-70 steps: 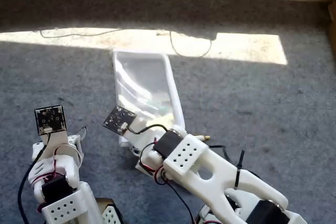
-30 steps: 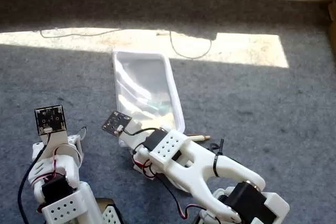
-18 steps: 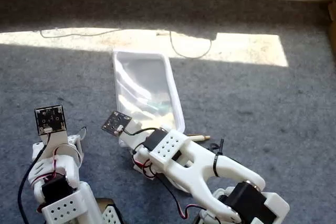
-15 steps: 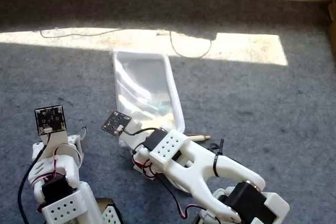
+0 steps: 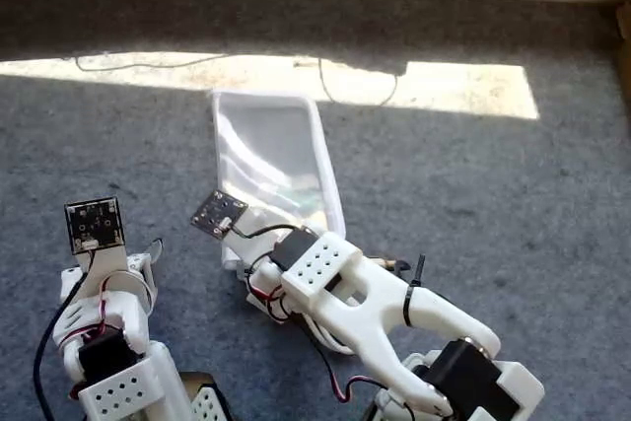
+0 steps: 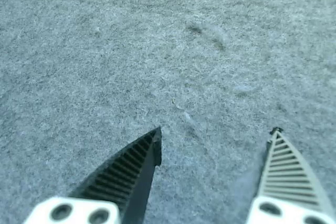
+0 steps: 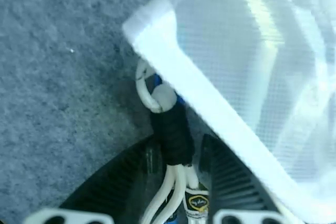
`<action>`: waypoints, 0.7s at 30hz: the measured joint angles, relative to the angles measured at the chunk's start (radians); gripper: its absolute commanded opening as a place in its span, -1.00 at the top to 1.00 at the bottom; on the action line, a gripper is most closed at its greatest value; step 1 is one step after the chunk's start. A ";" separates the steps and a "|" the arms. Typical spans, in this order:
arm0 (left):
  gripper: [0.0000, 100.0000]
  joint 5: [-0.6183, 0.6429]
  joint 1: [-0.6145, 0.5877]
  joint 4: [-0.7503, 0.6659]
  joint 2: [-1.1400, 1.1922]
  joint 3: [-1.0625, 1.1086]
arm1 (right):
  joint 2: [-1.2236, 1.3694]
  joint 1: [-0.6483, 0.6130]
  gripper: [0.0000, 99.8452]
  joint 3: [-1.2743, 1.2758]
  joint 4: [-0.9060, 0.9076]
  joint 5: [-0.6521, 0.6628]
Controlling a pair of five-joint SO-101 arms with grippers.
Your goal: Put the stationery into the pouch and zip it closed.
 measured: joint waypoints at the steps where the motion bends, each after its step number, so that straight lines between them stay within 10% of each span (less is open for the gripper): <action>1: 0.40 0.000 0.000 0.000 0.000 0.000 | 0.000 0.000 0.72 0.000 0.000 0.000; 21: 0.40 0.000 0.000 0.000 0.000 0.000 | 0.000 0.000 0.72 0.000 -0.044 0.000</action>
